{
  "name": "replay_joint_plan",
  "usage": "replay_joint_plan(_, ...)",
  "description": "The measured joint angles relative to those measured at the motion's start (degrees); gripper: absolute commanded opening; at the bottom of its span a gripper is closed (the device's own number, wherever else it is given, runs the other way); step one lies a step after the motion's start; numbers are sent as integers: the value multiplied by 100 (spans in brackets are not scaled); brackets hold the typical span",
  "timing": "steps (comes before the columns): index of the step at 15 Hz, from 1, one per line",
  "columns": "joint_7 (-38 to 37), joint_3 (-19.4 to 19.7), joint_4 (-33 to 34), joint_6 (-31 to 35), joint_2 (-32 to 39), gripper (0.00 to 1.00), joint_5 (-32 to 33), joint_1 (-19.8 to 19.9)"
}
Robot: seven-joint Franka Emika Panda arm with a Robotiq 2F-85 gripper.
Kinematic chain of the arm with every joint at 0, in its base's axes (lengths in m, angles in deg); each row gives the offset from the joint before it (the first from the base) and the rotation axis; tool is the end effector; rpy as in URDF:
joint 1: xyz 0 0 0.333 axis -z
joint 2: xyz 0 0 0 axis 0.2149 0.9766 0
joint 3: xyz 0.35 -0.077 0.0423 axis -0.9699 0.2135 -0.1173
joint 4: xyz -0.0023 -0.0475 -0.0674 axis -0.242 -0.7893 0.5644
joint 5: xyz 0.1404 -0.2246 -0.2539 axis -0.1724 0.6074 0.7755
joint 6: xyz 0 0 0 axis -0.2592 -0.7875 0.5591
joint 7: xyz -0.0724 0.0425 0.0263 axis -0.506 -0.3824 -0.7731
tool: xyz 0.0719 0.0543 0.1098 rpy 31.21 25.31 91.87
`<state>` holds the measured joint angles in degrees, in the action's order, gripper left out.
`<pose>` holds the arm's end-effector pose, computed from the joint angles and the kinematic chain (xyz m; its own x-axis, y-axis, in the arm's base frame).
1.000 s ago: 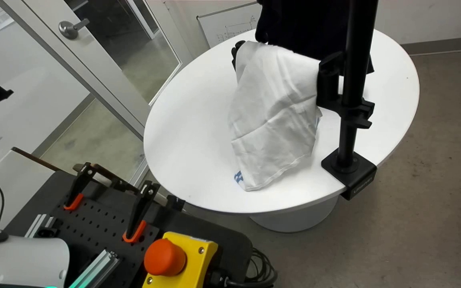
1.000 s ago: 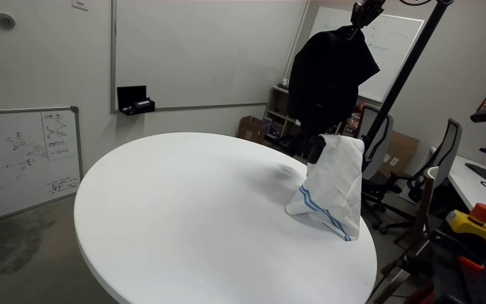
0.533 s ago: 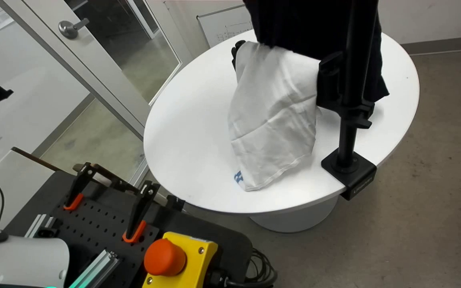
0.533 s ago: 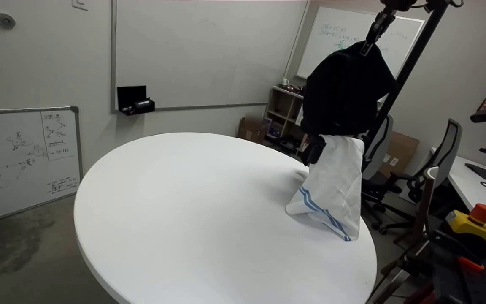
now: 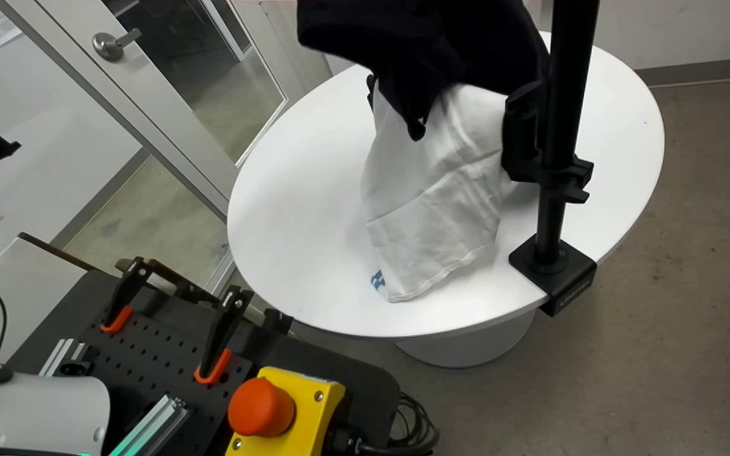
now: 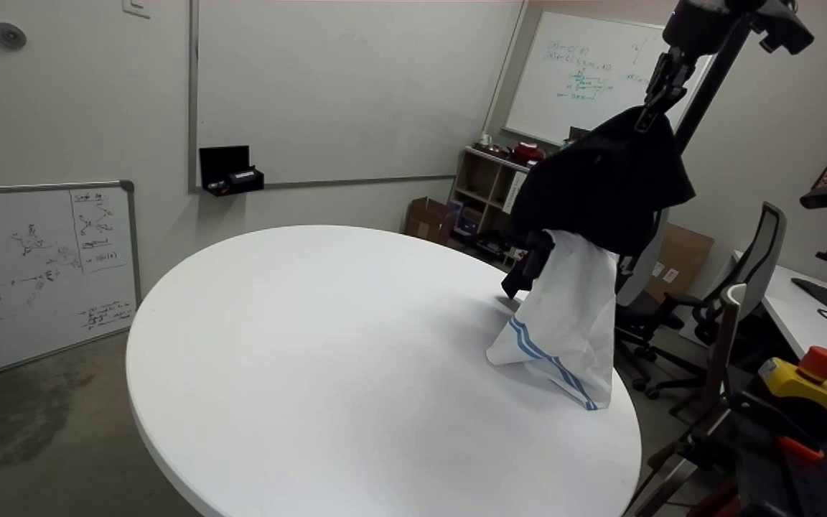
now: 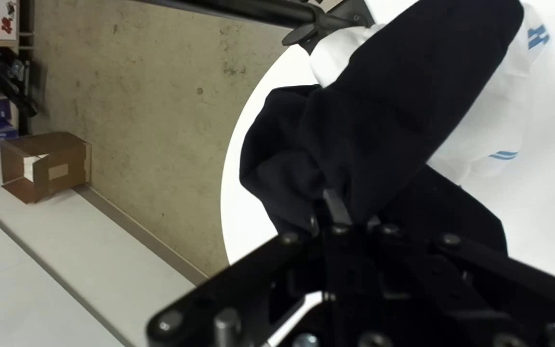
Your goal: Hang the towel on the stand then hang the black t-shirt on the stand
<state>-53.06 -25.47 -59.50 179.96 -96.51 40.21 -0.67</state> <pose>0.4246 -0.1847 0.4557 0.9233 0.3820 -0.0395 0.3487 -0.7908 0.5031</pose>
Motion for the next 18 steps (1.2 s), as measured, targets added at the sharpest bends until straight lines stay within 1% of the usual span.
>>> replay_joint_plan(3, 425, -93, -548, -153, -363, 1, 95, -170)
replay_joint_plan(7, 1057, -221, -1252, -401, -770, 1, 95, -555)
replay_joint_plan(10, 1454, -349, -1701, -738, -988, 1, 98, -825)
replay_joint_plan(13, 1850, -440, -2007, -1143, -1064, 1, 99, -1016)
replay_joint_plan(14, 1953, -463, -2052, -1286, -1050, 30, 99, -1059)
replay_joint_plan(15, 2032, -487, -2063, -1439, -1024, 31, 99, -1093)
replay_joint_plan(18, 2181, -553, -2071, -1828, -898, 51, 100, -1161)
